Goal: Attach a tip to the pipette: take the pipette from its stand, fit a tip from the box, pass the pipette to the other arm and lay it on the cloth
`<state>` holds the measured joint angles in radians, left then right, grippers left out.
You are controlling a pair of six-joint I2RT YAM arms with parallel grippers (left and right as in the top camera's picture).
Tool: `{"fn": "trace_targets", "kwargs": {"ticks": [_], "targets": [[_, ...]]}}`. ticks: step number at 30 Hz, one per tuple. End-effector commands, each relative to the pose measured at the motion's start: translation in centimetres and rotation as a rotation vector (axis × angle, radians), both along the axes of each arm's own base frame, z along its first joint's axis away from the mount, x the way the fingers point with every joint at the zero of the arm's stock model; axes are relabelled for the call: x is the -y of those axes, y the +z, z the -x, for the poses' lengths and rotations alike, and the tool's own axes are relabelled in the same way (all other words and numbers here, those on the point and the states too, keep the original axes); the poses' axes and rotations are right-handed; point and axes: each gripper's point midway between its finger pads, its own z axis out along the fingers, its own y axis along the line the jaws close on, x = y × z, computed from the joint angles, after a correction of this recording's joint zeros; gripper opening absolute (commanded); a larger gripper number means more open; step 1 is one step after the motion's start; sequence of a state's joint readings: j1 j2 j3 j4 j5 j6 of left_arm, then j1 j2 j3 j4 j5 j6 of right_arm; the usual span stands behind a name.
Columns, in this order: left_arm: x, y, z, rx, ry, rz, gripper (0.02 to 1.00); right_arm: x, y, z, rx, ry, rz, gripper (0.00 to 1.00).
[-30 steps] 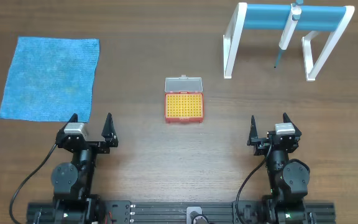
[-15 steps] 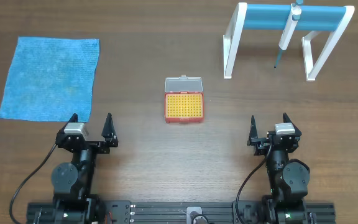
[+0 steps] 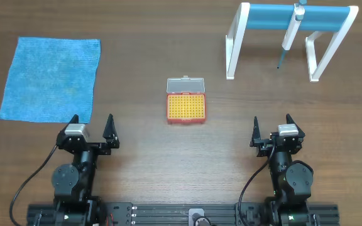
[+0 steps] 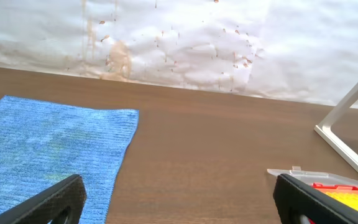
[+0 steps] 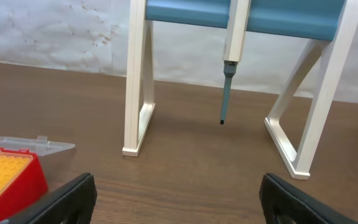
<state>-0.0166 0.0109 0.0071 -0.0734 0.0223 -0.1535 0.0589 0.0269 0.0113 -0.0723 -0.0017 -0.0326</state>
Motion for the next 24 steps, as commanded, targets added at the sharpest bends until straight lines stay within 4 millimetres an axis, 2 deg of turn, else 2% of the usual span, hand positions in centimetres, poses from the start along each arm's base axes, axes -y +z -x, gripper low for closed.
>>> {"fn": "trace_targets", "kwargs": {"ticks": [1, 18, 21, 24], "targets": [[-0.3, -0.1, 0.0, -0.003, 0.017, -0.014, 0.978, 0.0, -0.3, 0.0, -0.003, 0.003, 0.010, 0.847], [-0.3, -0.1, 0.0, -0.003, 0.017, -0.014, 0.976, -0.1, -0.3, 0.0, -0.003, 0.006, 0.010, 0.847], [-0.3, -0.1, 0.0, -0.003, 0.017, -0.014, 0.978, 2.0, -0.1, -0.2, 0.002, -0.112, 0.015, 0.847], [-0.3, -0.1, 0.0, -0.003, 0.017, -0.014, 0.978, 3.5, 1.6, -1.7, 0.069, -0.216, -0.129, 0.847]]}}
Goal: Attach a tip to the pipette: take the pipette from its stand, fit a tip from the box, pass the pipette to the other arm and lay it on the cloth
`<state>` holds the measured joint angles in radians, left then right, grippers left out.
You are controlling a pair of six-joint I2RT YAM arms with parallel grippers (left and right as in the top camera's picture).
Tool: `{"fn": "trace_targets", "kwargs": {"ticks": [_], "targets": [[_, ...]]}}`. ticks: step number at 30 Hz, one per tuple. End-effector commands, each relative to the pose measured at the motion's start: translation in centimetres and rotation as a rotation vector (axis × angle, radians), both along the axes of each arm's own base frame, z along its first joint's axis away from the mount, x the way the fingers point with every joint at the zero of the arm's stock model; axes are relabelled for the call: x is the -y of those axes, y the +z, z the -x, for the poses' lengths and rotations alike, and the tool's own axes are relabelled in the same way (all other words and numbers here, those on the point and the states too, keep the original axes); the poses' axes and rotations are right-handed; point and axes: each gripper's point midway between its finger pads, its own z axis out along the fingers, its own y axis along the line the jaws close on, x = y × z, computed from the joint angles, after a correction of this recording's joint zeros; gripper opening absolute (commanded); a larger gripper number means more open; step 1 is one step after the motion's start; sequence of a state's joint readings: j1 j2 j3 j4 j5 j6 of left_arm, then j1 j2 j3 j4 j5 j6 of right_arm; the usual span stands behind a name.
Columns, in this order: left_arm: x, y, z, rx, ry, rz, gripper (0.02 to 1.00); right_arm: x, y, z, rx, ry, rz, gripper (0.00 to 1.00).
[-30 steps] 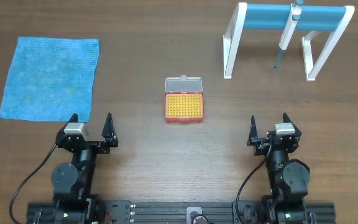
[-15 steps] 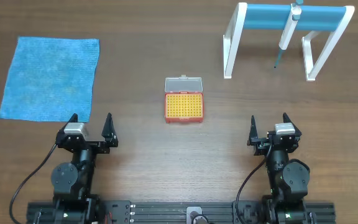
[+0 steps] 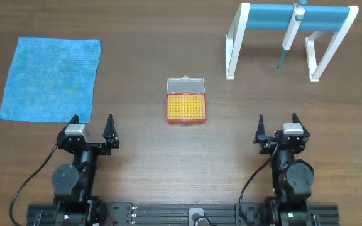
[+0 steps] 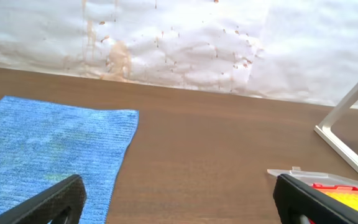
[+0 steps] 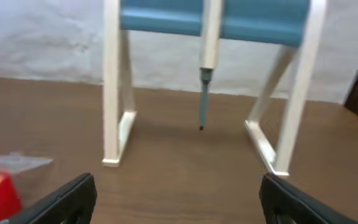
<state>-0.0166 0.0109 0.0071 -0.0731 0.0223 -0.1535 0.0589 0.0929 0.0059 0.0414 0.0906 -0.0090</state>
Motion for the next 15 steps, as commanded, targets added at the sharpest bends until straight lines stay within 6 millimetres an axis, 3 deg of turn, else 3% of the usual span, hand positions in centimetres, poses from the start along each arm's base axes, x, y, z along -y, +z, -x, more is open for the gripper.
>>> {"fn": "trace_targets", "kwargs": {"ticks": [1, 4, 5, 11, 15], "targets": [[-0.3, -0.1, 0.0, -0.003, 0.017, -0.014, 0.978, 2.0, 1.3, -1.6, 0.057, -0.125, -0.113, 0.847], [-0.3, -0.1, 0.0, -0.003, 0.017, -0.014, 0.978, 2.6, 4.3, -4.7, 0.108, -0.166, -0.106, 0.847], [-0.3, -0.1, 0.0, -0.003, 0.017, -0.014, 0.976, 2.5, 4.4, -7.5, 0.052, -0.168, -0.095, 0.847], [-0.3, -0.1, 0.0, -0.003, 0.017, -0.014, 0.976, 2.3, 4.1, -17.4, -0.065, -0.195, -0.055, 0.847], [-0.3, -0.1, 0.0, -0.003, 0.017, -0.014, 0.976, 2.5, 4.5, -20.9, 0.002, -0.200, 0.024, 0.836]]}}
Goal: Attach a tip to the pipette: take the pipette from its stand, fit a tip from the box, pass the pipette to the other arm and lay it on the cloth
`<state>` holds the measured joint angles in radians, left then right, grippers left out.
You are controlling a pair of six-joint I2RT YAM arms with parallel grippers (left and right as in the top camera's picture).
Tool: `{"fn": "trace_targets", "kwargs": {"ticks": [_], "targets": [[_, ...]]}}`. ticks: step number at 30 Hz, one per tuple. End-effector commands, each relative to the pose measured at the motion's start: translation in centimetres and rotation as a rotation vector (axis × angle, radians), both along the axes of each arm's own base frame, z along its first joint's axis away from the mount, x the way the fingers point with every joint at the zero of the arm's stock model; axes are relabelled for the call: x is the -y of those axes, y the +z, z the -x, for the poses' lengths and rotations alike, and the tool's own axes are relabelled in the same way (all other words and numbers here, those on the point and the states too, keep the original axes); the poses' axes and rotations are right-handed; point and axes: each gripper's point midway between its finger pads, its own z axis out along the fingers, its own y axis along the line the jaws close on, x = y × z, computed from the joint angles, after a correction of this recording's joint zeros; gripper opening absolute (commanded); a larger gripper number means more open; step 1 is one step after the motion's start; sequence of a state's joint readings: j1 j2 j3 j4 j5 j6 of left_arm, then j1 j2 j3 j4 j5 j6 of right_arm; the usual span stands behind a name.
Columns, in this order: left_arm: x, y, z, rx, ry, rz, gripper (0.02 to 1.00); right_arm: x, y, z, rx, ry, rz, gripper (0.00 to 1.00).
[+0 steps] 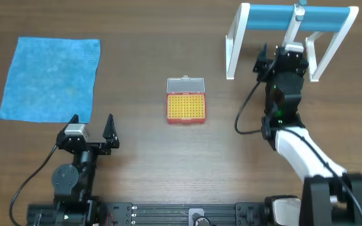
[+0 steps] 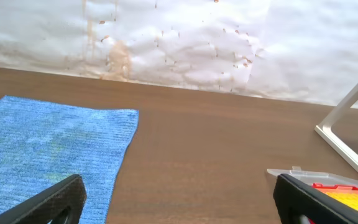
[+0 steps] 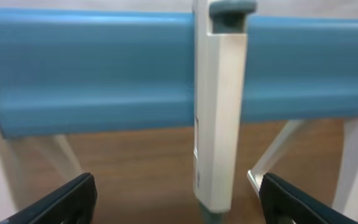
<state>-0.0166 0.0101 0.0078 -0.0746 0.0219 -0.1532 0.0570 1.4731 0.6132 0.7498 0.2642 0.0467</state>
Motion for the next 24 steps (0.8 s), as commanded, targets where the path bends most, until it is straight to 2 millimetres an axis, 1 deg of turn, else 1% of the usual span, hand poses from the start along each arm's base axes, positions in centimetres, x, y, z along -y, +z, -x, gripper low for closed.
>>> {"fn": "trace_targets", "kwargs": {"ticks": [1, 4, 7, 10, 14, 15, 19, 20, 21, 23, 24], "targets": [[-0.3, -0.1, 0.0, -0.003, 0.017, -0.014, 0.978, 1.0, 0.3, -2.4, 0.055, -0.029, 0.067, 0.836], [-0.3, -0.1, 0.0, -0.003, 0.017, -0.014, 0.976, 2.6, 0.0, -2.7, 0.075, -0.058, 0.066, 0.836], [-0.3, -0.1, 0.0, -0.003, 0.017, -0.014, 0.976, 3.6, -0.1, -2.7, 0.071, -0.070, 0.067, 0.838], [-0.3, -0.1, 0.0, -0.003, 0.017, -0.014, 0.978, 3.6, -0.2, -2.9, 0.070, -0.015, 0.063, 0.836], [-0.3, -0.1, 0.0, -0.003, 0.017, -0.014, 0.978, 3.4, -1.5, -3.3, 0.053, 0.001, 0.060, 0.836], [-0.3, -0.1, 0.0, -0.003, 0.017, -0.014, 0.978, 3.1, -1.4, -3.5, 0.069, 0.017, 0.060, 0.836], [-0.3, -0.2, 0.0, -0.003, 0.017, -0.014, 0.978, 3.2, -1.4, -3.6, 0.084, 0.016, 0.061, 0.836], [-0.3, -0.1, 0.0, -0.003, 0.017, -0.014, 0.978, 3.2, -1.4, -3.6, 0.084, 0.016, 0.061, 0.700], [-0.3, -0.1, 0.0, -0.003, 0.017, -0.014, 0.978, 3.2, -1.4, -3.6, 0.084, 0.016, 0.062, 0.489], [-0.3, -0.2, 0.0, -0.003, 0.017, -0.014, 0.978, 3.2, -1.4, -3.6, 0.084, 0.016, 0.062, 0.126], [-0.3, -0.1, 0.0, -0.003, 0.017, -0.014, 0.978, 3.2, -1.4, -3.6, 0.084, 0.016, 0.062, 0.075]]}}
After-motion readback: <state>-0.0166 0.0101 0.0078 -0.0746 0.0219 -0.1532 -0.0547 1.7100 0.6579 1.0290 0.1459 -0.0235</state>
